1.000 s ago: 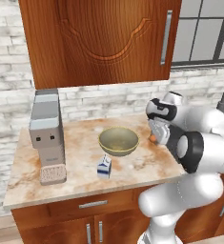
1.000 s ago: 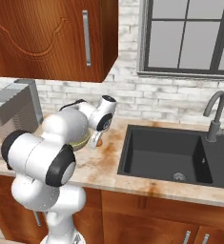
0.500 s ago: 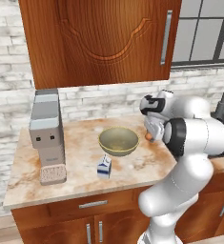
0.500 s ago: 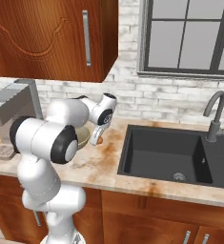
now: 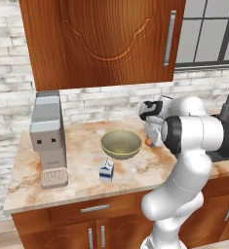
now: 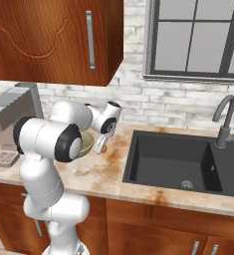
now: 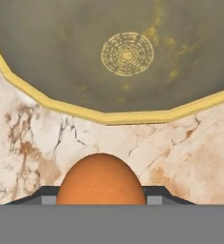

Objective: Gather the eggs and milk located in the vicinity of the sink area and place them right next to the bowl.

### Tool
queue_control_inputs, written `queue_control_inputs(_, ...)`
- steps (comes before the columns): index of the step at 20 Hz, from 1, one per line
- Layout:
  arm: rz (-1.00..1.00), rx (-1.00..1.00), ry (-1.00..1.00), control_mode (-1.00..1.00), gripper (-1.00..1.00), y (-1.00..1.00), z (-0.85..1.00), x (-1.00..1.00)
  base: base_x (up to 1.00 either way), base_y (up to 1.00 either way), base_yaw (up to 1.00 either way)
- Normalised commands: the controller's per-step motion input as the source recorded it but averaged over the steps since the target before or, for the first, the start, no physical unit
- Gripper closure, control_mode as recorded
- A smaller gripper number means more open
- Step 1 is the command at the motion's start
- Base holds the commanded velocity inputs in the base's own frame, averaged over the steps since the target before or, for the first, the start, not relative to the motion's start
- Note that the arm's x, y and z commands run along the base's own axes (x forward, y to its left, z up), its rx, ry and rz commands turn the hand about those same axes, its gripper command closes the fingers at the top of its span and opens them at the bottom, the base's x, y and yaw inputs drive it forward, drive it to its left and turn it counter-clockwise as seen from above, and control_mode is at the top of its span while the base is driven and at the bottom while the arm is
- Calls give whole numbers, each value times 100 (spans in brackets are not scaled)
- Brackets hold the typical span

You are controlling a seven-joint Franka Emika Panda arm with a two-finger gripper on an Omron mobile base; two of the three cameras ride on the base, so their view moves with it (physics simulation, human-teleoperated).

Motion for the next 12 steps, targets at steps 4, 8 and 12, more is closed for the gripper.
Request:
queue_control_inputs(4,0,0,0,-100,100,10,-21,22,0,0,0)
queue_control_inputs(8,0,-1,0,-100,100,10,-20,20,0,0,0)
queue_control_inputs(12,0,-1,0,-100,100,9,-20,17,0,0,0)
